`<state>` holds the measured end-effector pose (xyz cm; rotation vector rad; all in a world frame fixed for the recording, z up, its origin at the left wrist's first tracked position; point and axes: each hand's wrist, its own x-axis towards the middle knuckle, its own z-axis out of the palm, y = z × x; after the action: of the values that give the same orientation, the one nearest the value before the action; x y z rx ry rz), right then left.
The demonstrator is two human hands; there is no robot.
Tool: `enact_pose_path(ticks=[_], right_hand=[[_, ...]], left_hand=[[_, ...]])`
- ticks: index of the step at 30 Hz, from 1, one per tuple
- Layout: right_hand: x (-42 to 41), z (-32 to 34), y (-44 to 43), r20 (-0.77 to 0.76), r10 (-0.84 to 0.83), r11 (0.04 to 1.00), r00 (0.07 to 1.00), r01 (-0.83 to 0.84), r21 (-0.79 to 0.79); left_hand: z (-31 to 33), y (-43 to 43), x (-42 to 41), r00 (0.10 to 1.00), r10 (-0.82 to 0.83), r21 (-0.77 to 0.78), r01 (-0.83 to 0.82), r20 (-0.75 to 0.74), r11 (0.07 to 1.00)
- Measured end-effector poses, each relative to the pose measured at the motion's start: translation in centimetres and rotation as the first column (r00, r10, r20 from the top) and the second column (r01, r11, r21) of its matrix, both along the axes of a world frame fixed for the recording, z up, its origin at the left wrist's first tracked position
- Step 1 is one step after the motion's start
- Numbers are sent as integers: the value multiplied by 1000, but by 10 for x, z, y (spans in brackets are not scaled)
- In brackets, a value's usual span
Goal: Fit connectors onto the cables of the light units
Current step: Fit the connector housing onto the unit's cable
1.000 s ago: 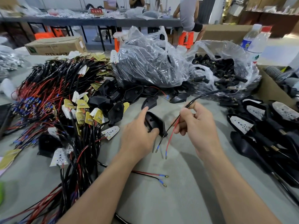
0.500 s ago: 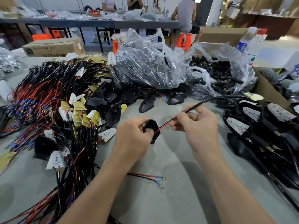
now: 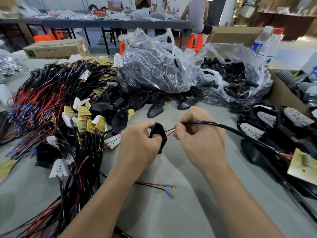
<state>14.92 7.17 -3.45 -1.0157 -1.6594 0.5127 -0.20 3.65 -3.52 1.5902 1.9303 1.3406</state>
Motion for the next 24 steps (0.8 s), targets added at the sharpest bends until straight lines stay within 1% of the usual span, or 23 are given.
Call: enact_pose_path(ticks=[1, 3, 5, 7, 11, 13, 16, 22, 23, 24], right_hand=[[1, -1, 1, 21, -6, 1000, 1000, 5, 11], [5, -3, 5, 34, -22, 1000, 999, 22, 1], [8, -4, 9, 35, -41, 999, 999, 42, -17], [9, -5, 12, 20, -47, 998, 999, 47, -34], [12, -4, 15, 21, -42, 999, 999, 42, -32], [13, -3, 15, 24, -37, 999, 999, 38, -27], [13, -2, 13, 1, -23, 999, 1000, 23, -35], [12, 1, 13, -2, -14, 999, 1000, 14, -45], [13, 1, 12, -19, 3, 998, 1000, -4, -61], [12, 2, 12, -37, 20, 997, 999, -23, -79]], left_hand=[[0, 1, -2, 997, -35, -27, 37, 75, 999], [2, 3, -11, 961, -137, -121, 170, 241, 978], [2, 3, -20, 880, -223, -202, 330, 419, 922], [3, 3, -25, 819, -258, -226, 418, 513, 880], [2, 3, -31, 795, -315, -206, 474, 518, 856], [1, 3, -32, 765, -331, -179, 496, 552, 850], [1, 3, -29, 735, -304, -112, 458, 606, 882], [0, 5, -27, 796, -232, -37, 303, 560, 952], [0, 5, -27, 825, -221, -23, 272, 520, 962], [1, 4, -26, 871, -204, -14, 235, 447, 972]])
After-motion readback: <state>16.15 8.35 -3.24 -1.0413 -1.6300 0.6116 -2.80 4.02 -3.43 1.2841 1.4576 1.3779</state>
